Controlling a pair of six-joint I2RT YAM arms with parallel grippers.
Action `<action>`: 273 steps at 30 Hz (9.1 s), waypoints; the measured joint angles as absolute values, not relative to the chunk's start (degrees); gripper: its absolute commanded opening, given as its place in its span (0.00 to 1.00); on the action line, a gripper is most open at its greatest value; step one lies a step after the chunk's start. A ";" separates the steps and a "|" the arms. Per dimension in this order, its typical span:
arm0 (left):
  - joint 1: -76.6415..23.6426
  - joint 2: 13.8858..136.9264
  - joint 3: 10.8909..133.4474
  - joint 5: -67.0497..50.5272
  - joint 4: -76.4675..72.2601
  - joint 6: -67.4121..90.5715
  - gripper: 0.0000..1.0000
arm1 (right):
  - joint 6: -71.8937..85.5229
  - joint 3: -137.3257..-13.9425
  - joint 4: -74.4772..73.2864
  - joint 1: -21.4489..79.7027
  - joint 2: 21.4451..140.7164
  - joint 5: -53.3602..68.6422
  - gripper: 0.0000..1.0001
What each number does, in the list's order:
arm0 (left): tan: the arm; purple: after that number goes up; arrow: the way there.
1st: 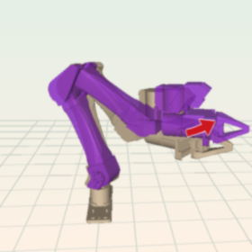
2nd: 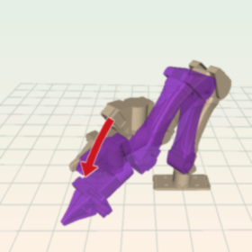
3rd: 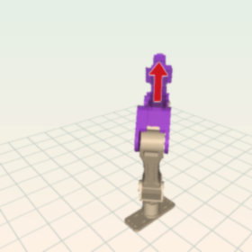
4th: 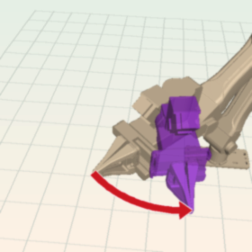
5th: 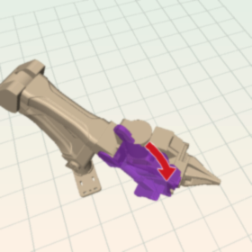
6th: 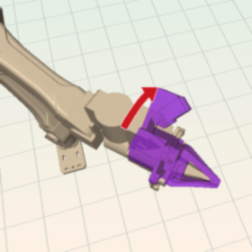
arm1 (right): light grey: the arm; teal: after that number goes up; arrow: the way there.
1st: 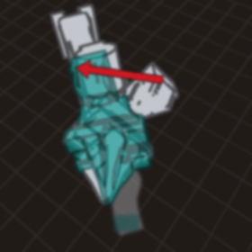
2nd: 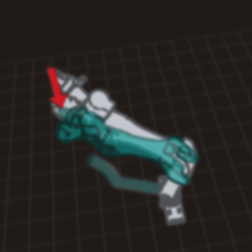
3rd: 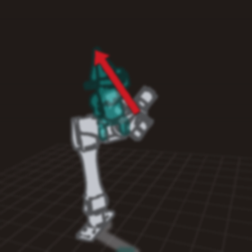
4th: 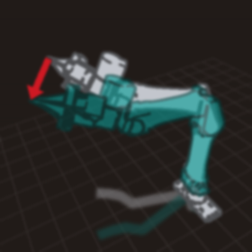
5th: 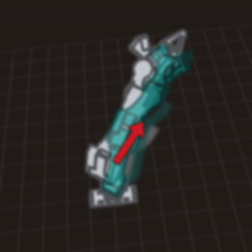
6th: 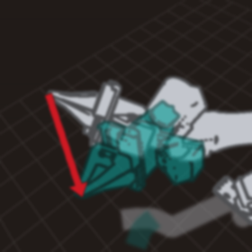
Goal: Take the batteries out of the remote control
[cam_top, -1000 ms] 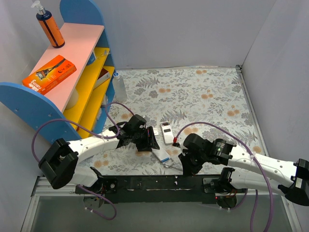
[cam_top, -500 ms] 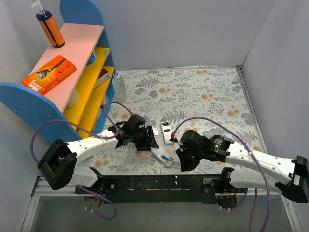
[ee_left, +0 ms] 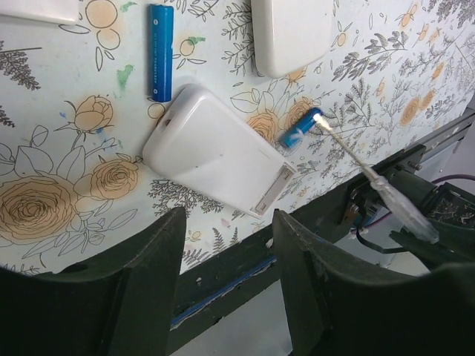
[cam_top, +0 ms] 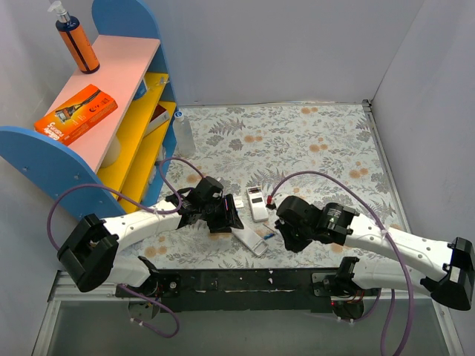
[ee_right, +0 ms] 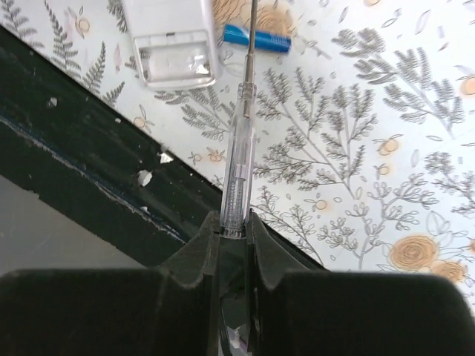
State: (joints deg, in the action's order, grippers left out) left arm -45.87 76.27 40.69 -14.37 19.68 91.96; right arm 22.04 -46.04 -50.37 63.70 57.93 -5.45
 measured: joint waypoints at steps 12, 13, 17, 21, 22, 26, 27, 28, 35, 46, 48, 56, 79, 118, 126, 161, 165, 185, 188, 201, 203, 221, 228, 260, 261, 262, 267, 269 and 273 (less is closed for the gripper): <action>-45.87 76.16 40.36 -14.35 19.25 92.16 0.51 | 28.77 -48.34 -54.61 63.33 55.75 -14.70 0.01; -45.87 76.16 40.29 -14.33 19.27 92.14 0.51 | 30.11 -47.92 -55.27 63.33 55.16 -15.09 0.01; -45.87 76.12 40.23 -13.89 19.31 91.88 0.54 | 33.47 -46.02 -56.77 63.11 51.35 -15.27 0.01; -45.34 76.66 41.32 -12.38 20.56 90.56 0.56 | 34.37 -45.39 -56.05 63.07 48.40 -16.84 0.01; -44.93 77.41 42.33 -12.21 20.91 90.13 0.56 | 34.15 -45.39 -55.20 62.96 48.47 -17.32 0.01; -41.74 82.02 48.62 -12.25 21.43 87.96 0.56 | 31.92 -46.52 -51.57 62.15 53.32 -18.31 0.01; -40.49 83.44 50.57 -12.34 21.58 87.22 0.56 | 31.14 -47.55 -50.87 61.82 55.57 -18.33 0.01; -39.22 85.01 52.73 -12.47 21.87 86.52 0.56 | 30.41 -48.62 -49.76 61.52 58.06 -18.24 0.01; -32.58 95.74 66.30 -13.98 21.63 81.97 0.55 | 25.76 -52.05 -42.24 59.00 66.70 -13.72 0.01; -31.99 111.24 77.30 -18.92 21.17 78.41 0.54 | 24.16 -47.79 -31.14 58.13 68.03 2.09 0.01; -31.99 112.99 78.39 -19.38 21.12 78.19 0.54 | 24.25 -46.98 -30.85 58.11 69.01 2.17 0.01; -31.99 116.81 80.31 -21.82 20.51 77.06 0.53 | 24.47 -46.19 -32.80 57.43 72.40 -1.39 0.01; -31.99 114.54 71.18 -29.41 12.25 78.28 0.53 | 22.22 -46.78 -43.70 53.30 65.87 -7.40 0.01; -25.17 112.25 69.80 -38.06 17.02 79.70 0.31 | -20.08 -81.28 -57.74 48.97 93.73 -6.46 0.01; -24.84 113.38 69.80 -38.17 17.19 79.94 0.31 | -22.33 -83.83 -60.03 49.21 95.09 -8.56 0.01; -24.86 116.92 69.67 -41.67 15.40 79.96 0.20 | -24.43 -85.84 -62.22 56.53 102.00 -18.39 0.01; -24.86 116.92 68.93 -42.06 14.70 80.23 0.20 | -24.43 -86.02 -62.98 57.21 102.76 -19.29 0.01; -24.86 117.38 67.96 -43.13 14.55 80.82 0.09 | -25.04 -75.70 -53.39 57.56 97.47 -17.37 0.01; -24.86 117.49 67.96 -43.42 14.48 80.90 0.02 | -24.82 -69.93 -49.56 56.51 93.43 -14.55 0.01; -24.86 117.56 67.99 -43.97 14.09 81.23 0.03 | -22.92 -62.35 -41.76 53.67 87.88 -10.33 0.01; -24.86 117.56 67.99 -43.94 14.09 81.30 0.03 | -22.68 -62.35 -41.01 53.63 87.70 -10.37 0.01; -24.88 117.67 67.99 -43.57 13.26 81.89 0.00 | -16.71 -55.37 -31.75 53.36 83.20 -10.94 0.01; -24.93 117.67 68.01 -43.57 13.28 81.89 0.00 | -15.97 -55.31 -28.21 53.32 81.71 -11.92 0.01; -25.30 117.75 71.24 -40.91 16.78 80.93 0.31 | -15.16 -56.64 -38.30 53.25 81.03 -6.15 0.01; -25.30 117.75 71.26 -40.82 16.78 80.86 0.31 | -15.20 -56.40 -39.22 53.25 80.12 -5.72 0.01; -25.30 117.75 71.26 -40.71 16.78 80.79 0.31 | -15.22 -56.36 -39.77 53.25 79.66 -5.58 0.01; -25.67 117.75 71.24 -40.34 16.80 80.55 0.31 | -14.94 -56.34 -44.18 53.28 76.05 -7.31 0.01; -25.91 117.75 71.26 -40.27 16.78 80.55 0.31 | -14.66 -56.34 -45.67 53.28 75.29 -8.78 0.01; -27.18 117.73 71.24 -40.14 16.75 80.60 0.31 | -13.56 -56.34 -47.48 53.25 74.81 -12.16 0.01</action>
State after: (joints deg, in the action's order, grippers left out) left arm -27.18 117.73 71.24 -40.14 16.75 80.60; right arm -13.56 -56.34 -47.48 53.25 74.81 -12.16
